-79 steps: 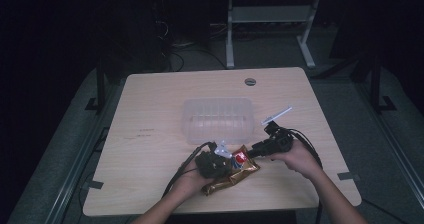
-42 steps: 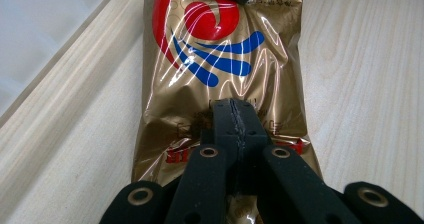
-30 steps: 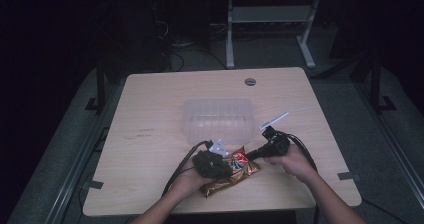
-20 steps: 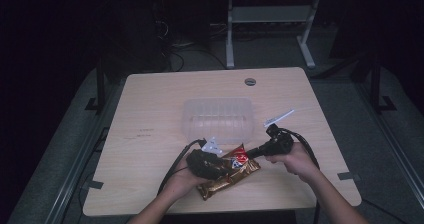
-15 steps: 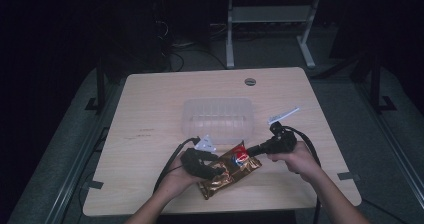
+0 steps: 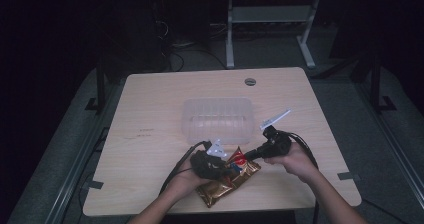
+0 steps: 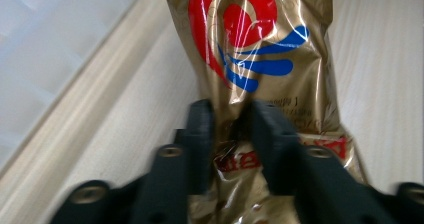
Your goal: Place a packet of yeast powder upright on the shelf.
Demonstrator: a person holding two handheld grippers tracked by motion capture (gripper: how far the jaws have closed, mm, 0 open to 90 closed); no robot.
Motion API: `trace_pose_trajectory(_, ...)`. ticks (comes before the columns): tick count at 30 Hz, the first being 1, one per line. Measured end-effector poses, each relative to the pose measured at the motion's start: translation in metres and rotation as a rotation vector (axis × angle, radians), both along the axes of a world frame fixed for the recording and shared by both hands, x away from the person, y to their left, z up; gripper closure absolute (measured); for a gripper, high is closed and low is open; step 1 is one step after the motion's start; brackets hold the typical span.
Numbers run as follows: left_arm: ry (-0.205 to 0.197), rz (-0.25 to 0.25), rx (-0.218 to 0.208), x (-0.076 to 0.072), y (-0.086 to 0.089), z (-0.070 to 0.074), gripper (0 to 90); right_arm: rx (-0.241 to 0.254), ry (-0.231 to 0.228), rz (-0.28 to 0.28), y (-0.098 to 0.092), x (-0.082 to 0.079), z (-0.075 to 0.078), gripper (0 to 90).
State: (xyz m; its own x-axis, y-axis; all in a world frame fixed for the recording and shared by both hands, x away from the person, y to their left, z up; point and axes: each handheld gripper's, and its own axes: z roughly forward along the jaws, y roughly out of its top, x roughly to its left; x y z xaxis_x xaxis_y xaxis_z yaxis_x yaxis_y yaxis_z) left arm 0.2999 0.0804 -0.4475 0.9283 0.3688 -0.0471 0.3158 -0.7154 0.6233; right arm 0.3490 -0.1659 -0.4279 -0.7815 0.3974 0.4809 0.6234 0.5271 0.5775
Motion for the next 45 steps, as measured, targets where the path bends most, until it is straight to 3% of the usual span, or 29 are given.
trace_pose_trajectory(4,0.014,0.001,0.027,0.004,-0.003,-0.004,81.4,-0.038,-0.006,-0.002,0.000,0.003,-0.007,90.0)
trace_pose_trajectory(6,0.000,-0.008,0.051,0.004,-0.004,-0.006,86.4,-0.038,0.012,-0.004,0.000,0.003,-0.008,88.1)
trace_pose_trajectory(7,-0.001,-0.012,0.058,0.003,-0.004,-0.007,88.1,-0.040,-0.008,-0.011,0.000,0.004,-0.008,85.0)
trace_pose_trajectory(8,-0.004,-0.001,0.045,0.002,-0.005,-0.008,88.3,-0.048,-0.010,-0.016,-0.001,0.004,-0.008,79.3)
trace_pose_trajectory(10,-0.016,-0.011,0.060,0.002,-0.005,-0.007,88.8,-0.032,0.003,-0.028,-0.003,0.005,-0.009,71.2)
trace_pose_trajectory(14,-0.015,-0.006,0.054,0.002,-0.006,-0.008,89.1,-0.029,0.065,-0.025,-0.004,0.008,-0.014,54.8)
trace_pose_trajectory(19,-0.014,-0.006,0.053,0.002,-0.005,-0.008,89.3,-0.065,0.118,-0.013,0.005,0.010,-0.024,46.3)
trace_pose_trajectory(22,-0.012,-0.001,0.042,0.002,-0.005,-0.008,89.3,-0.037,0.165,-0.006,0.007,0.012,-0.029,57.6)
trace_pose_trajectory(25,-0.011,-0.002,0.038,0.002,-0.003,-0.009,89.0,-0.022,0.173,-0.017,0.004,0.014,-0.029,69.1)
trace_pose_trajectory(27,-0.009,0.003,0.032,0.002,-0.003,-0.009,88.8,-0.020,0.157,-0.020,0.002,0.014,-0.028,77.7)
trace_pose_trajectory(29,-0.011,0.002,0.033,0.002,-0.003,-0.009,88.4,-0.009,0.112,-0.027,-0.001,0.013,-0.023,88.6)
trace_pose_trajectory(31,-0.014,0.001,0.034,0.002,-0.003,-0.009,88.2,-0.020,0.081,-0.019,-0.002,0.012,-0.020,89.7)
trace_pose_trajectory(33,-0.019,0.008,0.045,0.002,-0.003,-0.008,86.4,-0.019,0.081,-0.015,-0.002,0.011,-0.020,89.9)
trace_pose_trajectory(36,-0.031,0.043,0.036,0.005,0.001,-0.005,69.9,-0.008,0.089,-0.014,-0.002,0.010,-0.018,90.0)
trace_pose_trajectory(39,0.006,0.086,-0.054,0.007,0.012,0.002,53.4,0.039,0.071,-0.010,-0.004,0.009,-0.010,90.0)
trace_pose_trajectory(42,0.023,0.089,-0.088,0.004,0.022,0.010,40.9,0.081,0.039,-0.018,-0.007,0.006,0.002,90.0)
trace_pose_trajectory(45,0.031,0.092,-0.116,0.000,0.034,0.017,34.0,0.105,0.015,-0.021,-0.008,0.003,0.014,90.0)
